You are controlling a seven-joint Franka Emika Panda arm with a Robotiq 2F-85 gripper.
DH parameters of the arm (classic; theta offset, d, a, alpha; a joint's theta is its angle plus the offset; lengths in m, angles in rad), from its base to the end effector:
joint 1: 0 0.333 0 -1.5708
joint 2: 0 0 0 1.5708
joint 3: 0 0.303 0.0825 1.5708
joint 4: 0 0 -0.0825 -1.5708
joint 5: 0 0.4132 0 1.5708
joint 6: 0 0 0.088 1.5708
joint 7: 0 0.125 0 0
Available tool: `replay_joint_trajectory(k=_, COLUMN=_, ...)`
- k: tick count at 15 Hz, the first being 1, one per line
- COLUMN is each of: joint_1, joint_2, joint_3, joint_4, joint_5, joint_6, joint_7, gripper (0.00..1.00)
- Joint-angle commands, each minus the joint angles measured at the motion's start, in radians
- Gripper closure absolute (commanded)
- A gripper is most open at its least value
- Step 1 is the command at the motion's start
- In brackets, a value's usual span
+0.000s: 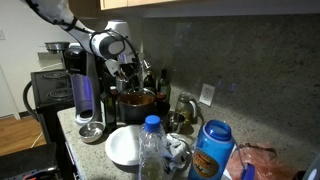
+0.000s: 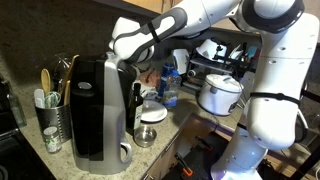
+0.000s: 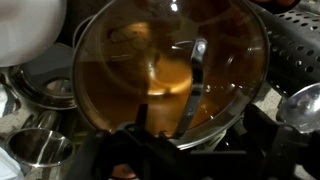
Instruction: Remove the glass lid from the pot on the left and place it on top of the white plate
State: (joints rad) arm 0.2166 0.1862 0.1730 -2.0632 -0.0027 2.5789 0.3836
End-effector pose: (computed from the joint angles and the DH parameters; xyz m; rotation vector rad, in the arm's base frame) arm 0.5875 0.2392 0.3323 -2.9568 0.0003 -0.4427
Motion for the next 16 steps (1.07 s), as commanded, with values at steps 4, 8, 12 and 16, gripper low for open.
replay_joint_trajectory(k=4, joint_1=0.035, joint_2=0.009, joint_3=-0.029, joint_4=0.036, joint_5=-0.064, joint_6=-0.083, joint_7=0.079, gripper=0.57)
replay_joint_trajectory(k=8, joint_1=0.035, joint_2=0.004, joint_3=-0.029, joint_4=0.033, joint_5=-0.067, joint_6=-0.101, joint_7=0.081, gripper=0.88)
replay_joint_trajectory(k=12, joint_1=0.035, joint_2=-0.009, joint_3=-0.029, joint_4=0.027, joint_5=-0.059, joint_6=-0.096, joint_7=0.086, gripper=0.95)
replay_joint_trajectory(k=16, joint_1=0.035, joint_2=-0.023, joint_3=-0.029, joint_4=0.031, joint_5=-0.06, joint_6=-0.107, joint_7=0.087, gripper=0.96)
